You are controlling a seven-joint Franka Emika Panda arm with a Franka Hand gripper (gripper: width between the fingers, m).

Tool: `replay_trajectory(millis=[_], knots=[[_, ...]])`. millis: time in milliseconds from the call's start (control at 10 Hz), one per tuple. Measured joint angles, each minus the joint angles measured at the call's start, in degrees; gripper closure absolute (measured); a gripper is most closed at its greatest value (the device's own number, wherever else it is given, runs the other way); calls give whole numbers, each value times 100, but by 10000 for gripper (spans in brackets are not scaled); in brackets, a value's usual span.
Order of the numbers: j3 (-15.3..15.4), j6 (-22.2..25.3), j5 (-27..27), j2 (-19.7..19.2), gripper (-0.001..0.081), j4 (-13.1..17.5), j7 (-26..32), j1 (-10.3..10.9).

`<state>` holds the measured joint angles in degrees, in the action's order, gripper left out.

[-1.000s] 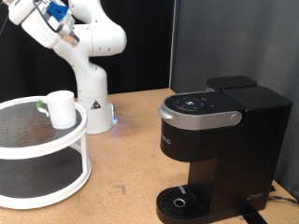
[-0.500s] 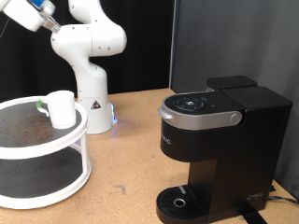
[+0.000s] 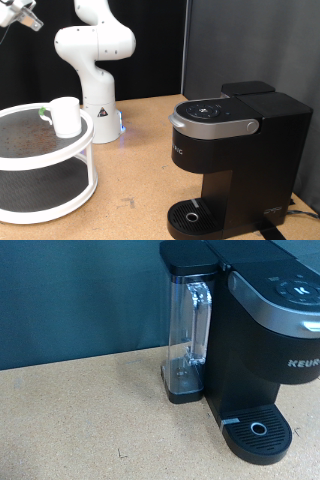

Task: Make a cup of coffee with the keurig machine

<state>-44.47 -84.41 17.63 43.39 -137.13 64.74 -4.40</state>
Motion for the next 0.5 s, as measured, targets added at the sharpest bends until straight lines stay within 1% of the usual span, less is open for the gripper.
replay_trajectory(millis=[100, 200, 300, 500], knots=[[-67, -33, -36, -61, 803, -11, -64, -12], [-100, -166, -121, -143, 803, -53, -82, -23], [-136, -425, -189, -216, 803, -162, -74, -33], [-247, -1104, -193, -296, 803, -477, 1, -36]])
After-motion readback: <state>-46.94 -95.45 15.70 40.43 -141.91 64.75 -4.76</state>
